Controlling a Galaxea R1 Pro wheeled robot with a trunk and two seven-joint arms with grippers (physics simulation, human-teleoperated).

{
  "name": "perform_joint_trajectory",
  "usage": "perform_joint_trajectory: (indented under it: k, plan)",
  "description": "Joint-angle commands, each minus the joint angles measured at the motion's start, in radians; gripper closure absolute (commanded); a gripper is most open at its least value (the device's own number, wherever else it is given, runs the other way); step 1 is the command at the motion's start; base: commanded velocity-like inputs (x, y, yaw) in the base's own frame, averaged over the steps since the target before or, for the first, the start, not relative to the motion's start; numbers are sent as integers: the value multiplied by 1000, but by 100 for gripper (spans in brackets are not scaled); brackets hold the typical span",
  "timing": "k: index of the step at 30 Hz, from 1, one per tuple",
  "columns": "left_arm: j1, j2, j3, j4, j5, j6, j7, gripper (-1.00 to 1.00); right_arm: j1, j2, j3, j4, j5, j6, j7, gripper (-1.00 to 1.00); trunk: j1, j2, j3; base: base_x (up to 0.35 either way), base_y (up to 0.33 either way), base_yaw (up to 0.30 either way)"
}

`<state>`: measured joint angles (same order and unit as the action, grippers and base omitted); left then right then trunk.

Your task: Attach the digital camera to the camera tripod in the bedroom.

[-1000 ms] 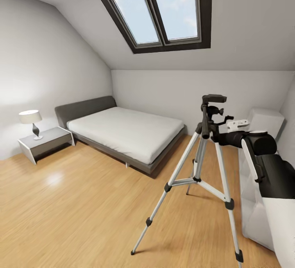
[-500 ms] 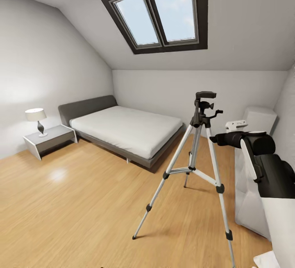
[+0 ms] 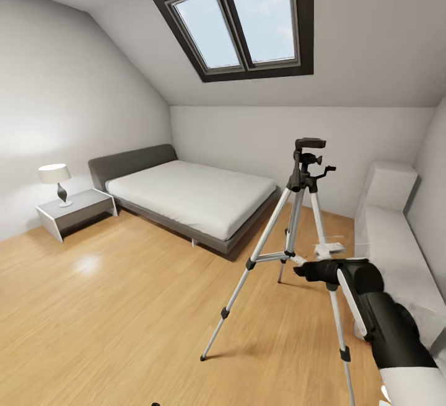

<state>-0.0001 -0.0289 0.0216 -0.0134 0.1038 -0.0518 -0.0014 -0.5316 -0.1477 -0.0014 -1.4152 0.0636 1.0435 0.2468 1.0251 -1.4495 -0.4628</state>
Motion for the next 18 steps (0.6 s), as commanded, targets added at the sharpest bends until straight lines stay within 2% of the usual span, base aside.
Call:
perform_joint_trajectory:
  k: [1, 4, 10, 16, 18]
  plan:
    - [0, 0, 1, 0, 10, -2, 0, -100, 34, 18, 0, 0, 10, 4, 7, -100, 0, -1, -1, 0, 0, 0]
    - [0, 0, 1, 0, 10, -2, 0, -100, 93, 42, 0, 19, 9, 4, 6, -100, 0, -1, -1, 0, 0, 0]
    - [0, 0, 1, 0, 10, -2, 0, -100, 122, 52, 0, 127, 10, -41, 4, -100, 0, -1, -1, 0, 0, 0]
    - [0, 0, 1, 0, 10, -2, 0, -100, 127, 55, 0, 286, 10, -117, 2, -100, 0, -1, -1, 0, 0, 0]
    - [0, 0, 1, 0, 10, -2, 0, -100, 128, 55, -1, 395, 10, -175, 2, -100, 0, -1, -1, 0, 0, 0]
